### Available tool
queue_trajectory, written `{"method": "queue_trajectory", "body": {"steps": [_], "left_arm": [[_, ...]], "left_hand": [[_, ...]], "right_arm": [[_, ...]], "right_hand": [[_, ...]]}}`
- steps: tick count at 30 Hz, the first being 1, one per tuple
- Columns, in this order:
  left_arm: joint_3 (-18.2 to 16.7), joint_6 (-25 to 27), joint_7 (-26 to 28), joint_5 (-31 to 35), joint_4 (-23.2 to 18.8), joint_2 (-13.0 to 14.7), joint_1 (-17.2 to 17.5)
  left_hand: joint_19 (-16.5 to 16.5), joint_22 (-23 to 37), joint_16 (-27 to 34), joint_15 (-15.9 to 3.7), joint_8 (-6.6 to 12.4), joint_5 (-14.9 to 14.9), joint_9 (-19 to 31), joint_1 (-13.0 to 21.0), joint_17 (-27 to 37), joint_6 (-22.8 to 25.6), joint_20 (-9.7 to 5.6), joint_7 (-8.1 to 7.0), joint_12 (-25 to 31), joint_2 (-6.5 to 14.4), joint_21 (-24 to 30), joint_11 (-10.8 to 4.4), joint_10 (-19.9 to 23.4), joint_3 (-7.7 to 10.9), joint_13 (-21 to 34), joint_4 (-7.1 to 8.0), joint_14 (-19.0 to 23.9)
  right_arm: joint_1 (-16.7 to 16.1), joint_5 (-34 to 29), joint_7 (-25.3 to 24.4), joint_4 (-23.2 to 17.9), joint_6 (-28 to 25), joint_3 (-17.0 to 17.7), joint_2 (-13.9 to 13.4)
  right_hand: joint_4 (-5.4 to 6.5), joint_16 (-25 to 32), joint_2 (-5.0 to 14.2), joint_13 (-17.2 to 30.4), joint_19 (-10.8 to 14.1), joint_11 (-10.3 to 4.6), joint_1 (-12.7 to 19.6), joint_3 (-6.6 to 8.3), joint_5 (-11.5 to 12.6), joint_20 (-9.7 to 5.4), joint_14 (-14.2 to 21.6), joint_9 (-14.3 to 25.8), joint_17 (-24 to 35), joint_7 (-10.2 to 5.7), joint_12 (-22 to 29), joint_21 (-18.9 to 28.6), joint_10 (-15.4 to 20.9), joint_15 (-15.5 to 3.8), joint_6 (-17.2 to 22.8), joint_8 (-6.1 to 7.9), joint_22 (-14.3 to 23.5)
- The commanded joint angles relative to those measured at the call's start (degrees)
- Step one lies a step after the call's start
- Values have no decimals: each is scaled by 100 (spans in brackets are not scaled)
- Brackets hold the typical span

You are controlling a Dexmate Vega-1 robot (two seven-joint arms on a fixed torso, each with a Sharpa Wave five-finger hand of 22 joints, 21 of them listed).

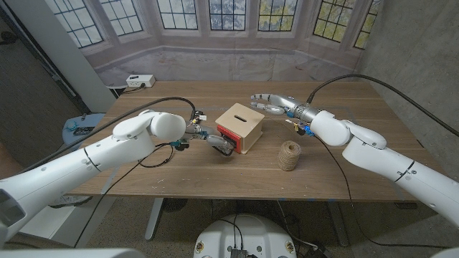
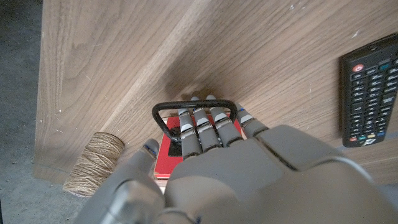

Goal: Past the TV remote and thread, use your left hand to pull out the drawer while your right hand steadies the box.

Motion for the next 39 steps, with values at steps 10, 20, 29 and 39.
{"method": "queue_trajectory", "body": {"steps": [10, 20, 29, 39], "left_arm": [[34, 231, 40, -57, -144, 20, 66], [67, 229, 43, -56, -125, 23, 44], [82, 242, 33, -82, -95, 8, 20], [121, 198, 36, -83, -45, -32, -24]], "left_hand": [[47, 1, -1, 10, -6, 26, 18, -44, 16, -28, -15, 32, -2, -1, -8, -1, -7, 14, 12, 19, 1], [55, 1, 2, 20, -4, 26, 18, -46, 17, -29, -25, 38, -3, -1, -6, 8, -15, 15, 12, 21, 8], [56, 2, 0, 28, -4, 26, 17, -47, 18, -36, -25, 35, -2, -2, -7, 23, -15, 15, 12, 23, 3], [58, 2, -1, 32, -2, 26, 18, -51, 19, -36, -21, 39, -2, 0, -7, 22, -19, 14, 13, 28, -1]], "right_arm": [[38, -452, 291, -245, -41, -152, -28], [137, -772, 502, -268, -34, -309, 23], [251, -1154, 695, -187, -73, -516, 140], [320, -1424, 843, -84, -89, -665, 258]], "right_hand": [[87, -10, -34, 19, -112, -46, -116, 21, 43, -145, -45, -5, -20, -51, -36, 46, -12, -81, -8, 3, 19], [95, -7, -33, 17, -129, -43, -137, 50, 49, -115, -51, -6, -44, -49, -29, 75, 2, -40, -15, 1, 18], [181, 7, -100, 19, -132, 4, -295, -16, 31, -2, -74, -4, -35, -46, -30, 101, -4, 8, -1, 7, 24], [297, 20, -147, 20, -148, 25, -493, -99, 28, 25, -95, 0, -26, -36, -29, 115, -7, 22, 29, 17, 30]]}}
